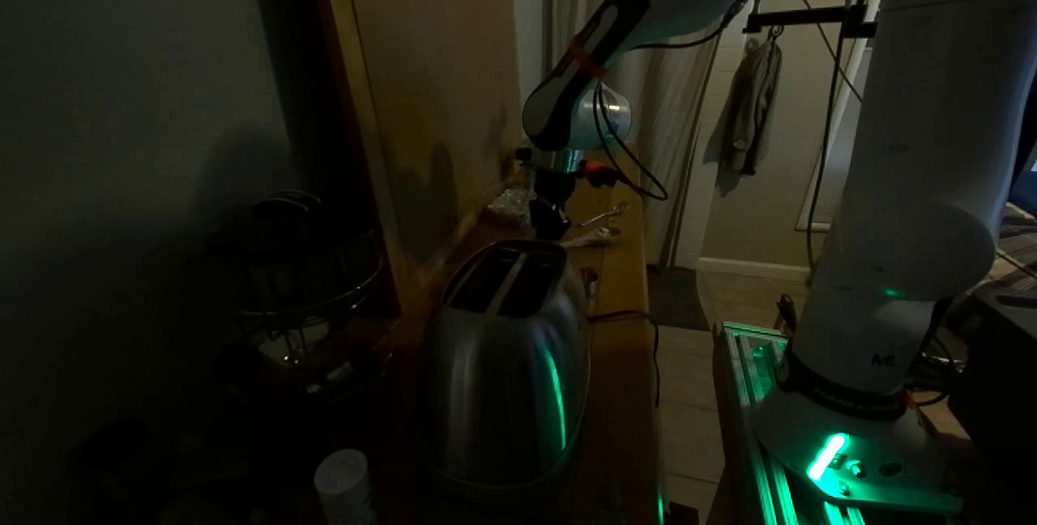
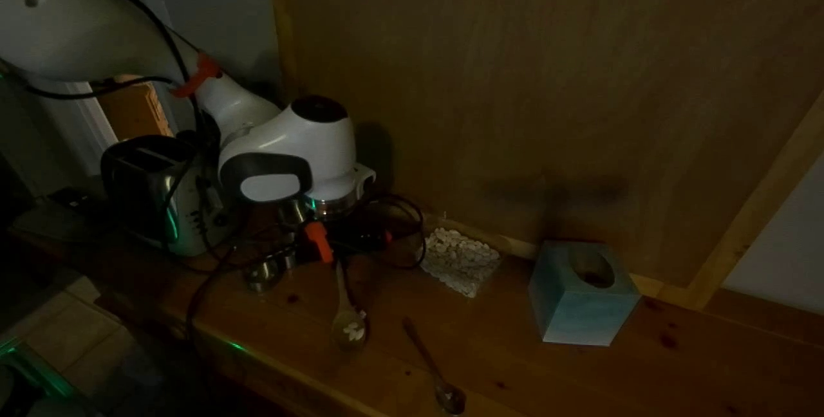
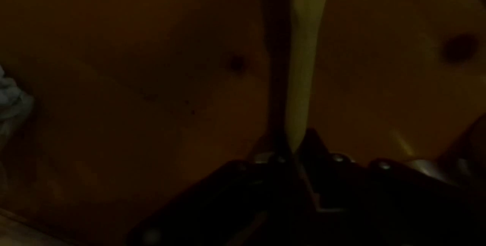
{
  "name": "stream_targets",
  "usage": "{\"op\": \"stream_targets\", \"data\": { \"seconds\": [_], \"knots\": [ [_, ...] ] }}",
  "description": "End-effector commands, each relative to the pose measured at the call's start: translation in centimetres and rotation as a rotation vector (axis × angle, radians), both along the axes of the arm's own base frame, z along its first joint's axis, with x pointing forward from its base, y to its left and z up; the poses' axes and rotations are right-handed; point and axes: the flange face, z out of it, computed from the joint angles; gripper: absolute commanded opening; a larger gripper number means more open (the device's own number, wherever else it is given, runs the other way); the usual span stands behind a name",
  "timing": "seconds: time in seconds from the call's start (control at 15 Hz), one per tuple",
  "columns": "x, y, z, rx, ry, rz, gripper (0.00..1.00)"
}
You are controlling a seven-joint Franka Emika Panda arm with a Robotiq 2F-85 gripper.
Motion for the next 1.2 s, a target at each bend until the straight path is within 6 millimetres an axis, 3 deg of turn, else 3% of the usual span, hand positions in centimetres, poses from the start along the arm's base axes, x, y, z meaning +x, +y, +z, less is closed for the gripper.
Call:
{"op": "stream_targets", "data": {
  "seconds": [0.0, 0.47, 1.07, 1.13],
  "knots": [
    [-0.2, 2.1, 2.4, -0.011, -0.017, 0.035, 0.04],
    [0.1, 5.1, 5.7, -0.030, -0.035, 0.101, 0.04],
    [0.2, 11.4, 9.4, 0.025, 0.030, 0.187, 0.04],
    [0.9, 10.2, 8.4, 0.032, 0.012, 0.178, 0.04]
  ]
}}
